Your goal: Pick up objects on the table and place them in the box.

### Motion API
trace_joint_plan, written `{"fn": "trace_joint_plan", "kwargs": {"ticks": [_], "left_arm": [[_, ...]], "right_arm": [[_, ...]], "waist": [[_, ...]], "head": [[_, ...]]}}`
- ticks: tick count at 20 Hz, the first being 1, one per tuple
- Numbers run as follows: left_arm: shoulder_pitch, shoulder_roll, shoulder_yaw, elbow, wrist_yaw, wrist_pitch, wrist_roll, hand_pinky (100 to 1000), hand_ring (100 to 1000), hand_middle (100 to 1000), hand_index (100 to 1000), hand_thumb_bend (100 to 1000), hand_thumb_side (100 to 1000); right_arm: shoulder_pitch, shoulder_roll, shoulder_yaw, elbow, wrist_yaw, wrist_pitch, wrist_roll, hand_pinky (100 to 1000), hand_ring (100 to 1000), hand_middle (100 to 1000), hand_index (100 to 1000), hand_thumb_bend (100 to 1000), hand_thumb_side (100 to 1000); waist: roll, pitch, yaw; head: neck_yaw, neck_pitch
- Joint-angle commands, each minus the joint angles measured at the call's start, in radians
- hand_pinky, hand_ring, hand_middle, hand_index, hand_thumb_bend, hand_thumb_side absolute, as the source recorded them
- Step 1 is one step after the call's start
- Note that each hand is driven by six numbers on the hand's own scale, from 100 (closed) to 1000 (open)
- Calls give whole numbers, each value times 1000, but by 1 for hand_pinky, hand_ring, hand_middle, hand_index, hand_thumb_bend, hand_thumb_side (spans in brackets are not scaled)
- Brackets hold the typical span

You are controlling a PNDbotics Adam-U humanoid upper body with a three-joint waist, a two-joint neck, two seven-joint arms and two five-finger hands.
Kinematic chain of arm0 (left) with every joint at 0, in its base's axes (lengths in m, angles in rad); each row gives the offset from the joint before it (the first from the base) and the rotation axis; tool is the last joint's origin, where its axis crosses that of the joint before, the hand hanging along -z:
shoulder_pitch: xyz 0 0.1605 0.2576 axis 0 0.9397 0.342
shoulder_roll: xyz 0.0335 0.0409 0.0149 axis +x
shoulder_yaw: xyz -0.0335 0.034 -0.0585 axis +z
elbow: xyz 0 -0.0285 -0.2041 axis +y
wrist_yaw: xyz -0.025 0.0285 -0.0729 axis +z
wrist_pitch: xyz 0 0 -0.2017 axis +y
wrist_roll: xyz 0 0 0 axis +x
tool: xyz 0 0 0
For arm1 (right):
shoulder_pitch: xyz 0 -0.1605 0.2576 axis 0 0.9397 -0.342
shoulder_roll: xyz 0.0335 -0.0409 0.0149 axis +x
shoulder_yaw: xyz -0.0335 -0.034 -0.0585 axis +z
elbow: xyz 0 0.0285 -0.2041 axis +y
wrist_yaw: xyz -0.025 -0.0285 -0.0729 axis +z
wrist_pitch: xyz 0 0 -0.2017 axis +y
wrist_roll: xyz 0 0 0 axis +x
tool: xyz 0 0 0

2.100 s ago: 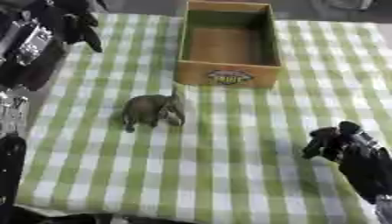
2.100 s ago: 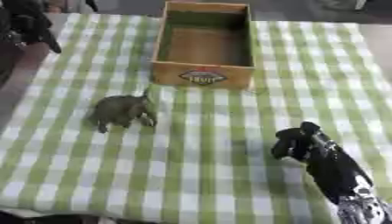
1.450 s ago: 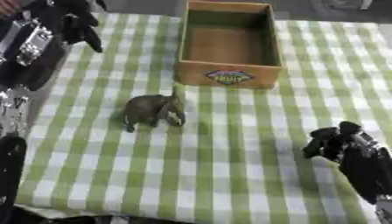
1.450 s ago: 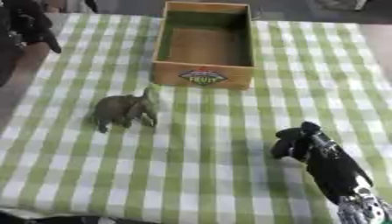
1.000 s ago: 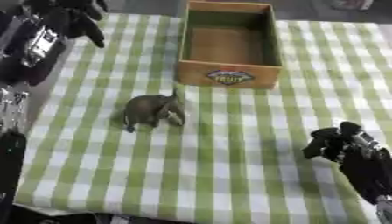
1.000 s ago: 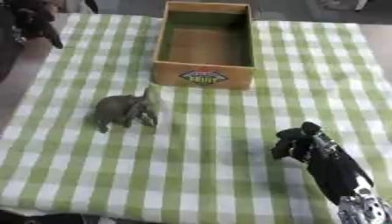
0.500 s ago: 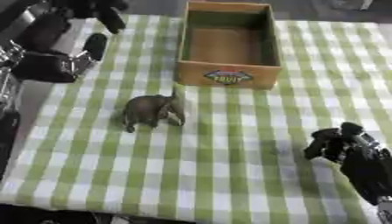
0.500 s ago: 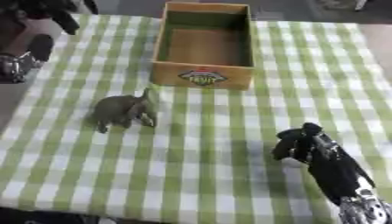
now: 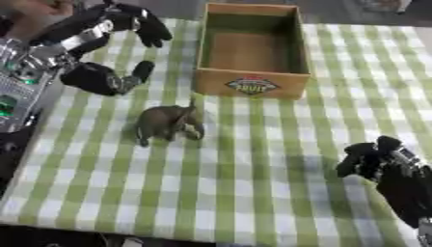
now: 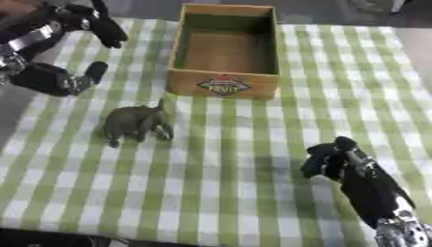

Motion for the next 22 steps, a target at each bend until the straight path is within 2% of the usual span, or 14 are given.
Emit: {"fn": "trace_joint_plan", "kwargs": {"ticks": [1,4,8,9,10,13,22], "left_arm": [[-24,10,-13,28,-44,-62,-41,643,686,728,833,174,279],[-28,6,-28,50,-78,-85,-47,654,695,737,842,305,354],[-22,5,-42,77,-134,-130,-62,672,711,750,855,442,383],[-20,5,-44,84,-149,-141,-65,676,713,749,856,499,345],[-18,4,-46,92,-165,-152,-66,678,715,751,857,493,397],[-13,3,-51,117,-212,-181,-68,683,716,750,859,546,409],[-18,-3,-69,186,-306,-236,-64,685,717,746,862,559,464]], "right_arm": [[-8,-16,-1,-15,5,-3,5,616,610,535,697,100,1000],[-9,-16,0,-14,5,-2,6,616,610,535,697,100,1000],[-8,-15,0,-13,6,-1,6,616,610,535,697,100,1000],[-8,-15,0,-13,7,-1,6,616,610,535,697,100,1000],[-8,-15,0,-12,7,-1,6,616,610,535,697,100,1000],[-8,-15,0,-12,7,-1,6,616,610,535,697,100,1000],[-8,-14,1,-12,7,0,7,617,610,535,697,100,1000]], "waist": [[2,-19,-2],[4,-20,-3],[6,-19,-3],[6,-19,-4],[6,-19,-4],[7,-19,-5],[5,-19,-5]], "head": [[3,2],[4,3],[4,4],[4,4],[4,5],[4,5],[7,5]]}}
